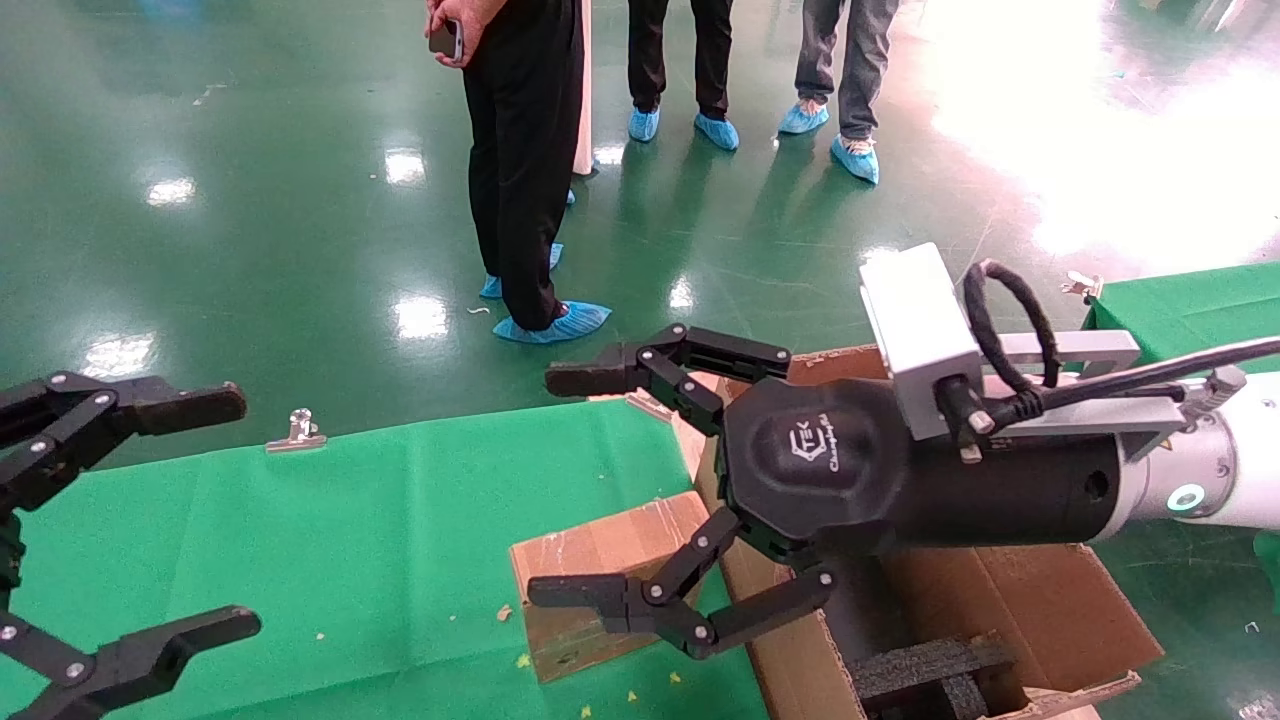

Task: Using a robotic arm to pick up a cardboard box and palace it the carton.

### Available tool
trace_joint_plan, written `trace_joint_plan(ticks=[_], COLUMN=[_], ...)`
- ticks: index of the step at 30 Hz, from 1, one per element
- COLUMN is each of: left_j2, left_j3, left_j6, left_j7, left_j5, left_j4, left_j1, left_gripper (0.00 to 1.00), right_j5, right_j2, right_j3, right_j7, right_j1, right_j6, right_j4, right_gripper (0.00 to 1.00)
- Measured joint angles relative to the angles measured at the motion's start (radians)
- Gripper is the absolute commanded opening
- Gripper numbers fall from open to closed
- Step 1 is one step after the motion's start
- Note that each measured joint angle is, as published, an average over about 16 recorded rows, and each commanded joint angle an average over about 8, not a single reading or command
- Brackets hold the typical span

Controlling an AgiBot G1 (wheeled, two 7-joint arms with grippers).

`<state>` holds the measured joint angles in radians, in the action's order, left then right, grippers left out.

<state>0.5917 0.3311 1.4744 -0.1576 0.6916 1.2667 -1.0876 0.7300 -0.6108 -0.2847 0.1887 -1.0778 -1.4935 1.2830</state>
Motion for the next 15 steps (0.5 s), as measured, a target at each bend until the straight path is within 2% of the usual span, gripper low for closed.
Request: trace_joint_plan(ticks=[10, 11, 15], left_j2=[0.0, 0.0, 0.0], left_j3=[0.0, 0.0, 0.0], left_j6=[0.0, 0.0, 0.0], left_j7=[0.0, 0.0, 0.0], left_j5=[0.0, 0.0, 0.0], left_j4=[0.0, 0.0, 0.0], left_j1=[0.0, 0.0, 0.0], left_gripper=[0.99, 0.92, 0.42], right_j5=[0.0, 0.0, 0.0], right_j2=[0.0, 0.0, 0.0], right_j3=[0.0, 0.0, 0.0], right_j7=[0.0, 0.0, 0.0], right_j1=[0.0, 0.0, 0.0], right_j6=[0.0, 0.0, 0.0], right_j4=[0.0, 0.0, 0.0], right_gripper=[1.0, 1.0, 1.0])
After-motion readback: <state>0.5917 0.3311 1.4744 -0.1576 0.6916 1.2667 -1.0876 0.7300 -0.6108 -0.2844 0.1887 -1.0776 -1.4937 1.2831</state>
